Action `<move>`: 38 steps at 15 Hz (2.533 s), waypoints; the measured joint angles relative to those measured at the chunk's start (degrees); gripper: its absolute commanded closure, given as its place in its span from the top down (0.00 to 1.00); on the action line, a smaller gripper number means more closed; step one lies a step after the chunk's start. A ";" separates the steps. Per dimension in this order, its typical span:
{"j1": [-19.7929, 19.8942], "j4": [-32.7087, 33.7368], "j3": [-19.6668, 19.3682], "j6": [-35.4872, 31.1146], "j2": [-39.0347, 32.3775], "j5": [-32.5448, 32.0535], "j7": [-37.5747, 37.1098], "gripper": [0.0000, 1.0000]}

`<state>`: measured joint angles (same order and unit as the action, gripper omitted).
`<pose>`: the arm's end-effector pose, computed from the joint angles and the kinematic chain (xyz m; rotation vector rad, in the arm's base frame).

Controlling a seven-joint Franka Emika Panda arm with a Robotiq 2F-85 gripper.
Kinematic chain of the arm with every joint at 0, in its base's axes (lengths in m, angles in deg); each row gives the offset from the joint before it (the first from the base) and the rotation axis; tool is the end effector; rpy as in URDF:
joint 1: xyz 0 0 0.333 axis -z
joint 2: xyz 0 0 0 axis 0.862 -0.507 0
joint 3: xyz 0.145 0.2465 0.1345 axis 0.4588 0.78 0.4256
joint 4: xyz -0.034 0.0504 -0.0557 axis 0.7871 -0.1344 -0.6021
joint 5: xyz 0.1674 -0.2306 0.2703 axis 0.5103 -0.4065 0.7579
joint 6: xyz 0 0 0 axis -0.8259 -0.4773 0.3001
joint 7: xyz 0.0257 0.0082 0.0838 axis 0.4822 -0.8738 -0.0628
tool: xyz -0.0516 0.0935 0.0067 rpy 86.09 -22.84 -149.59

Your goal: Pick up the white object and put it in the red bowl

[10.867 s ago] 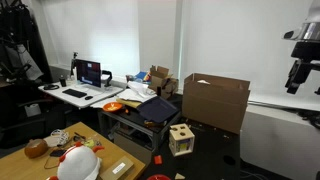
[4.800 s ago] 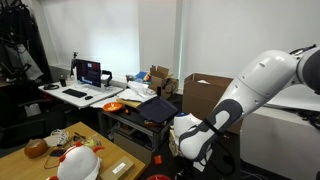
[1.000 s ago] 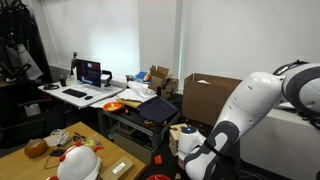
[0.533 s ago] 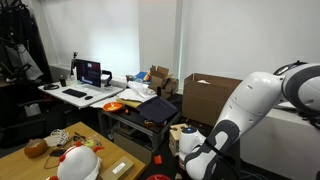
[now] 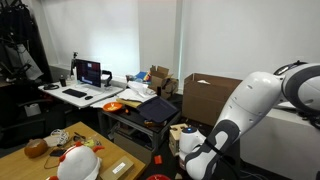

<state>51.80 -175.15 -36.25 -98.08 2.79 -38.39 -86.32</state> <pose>0.5813 0.1369 -0.0420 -3.0475 -0.1976 0.1883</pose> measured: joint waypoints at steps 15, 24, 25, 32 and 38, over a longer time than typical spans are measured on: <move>0.52 1.18 -0.05 0.01 8.15 0.01 0.00 0.18; 0.60 5.80 5.11 1.19 6.70 0.30 0.66 0.18; 0.60 6.39 5.67 1.60 6.20 0.32 0.99 0.18; 0.41 10.42 7.46 5.26 1.81 0.38 3.96 0.83; 0.26 12.49 7.44 7.51 0.30 0.38 5.01 1.00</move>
<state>52.06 -162.66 -28.81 -90.57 3.10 -38.01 -81.31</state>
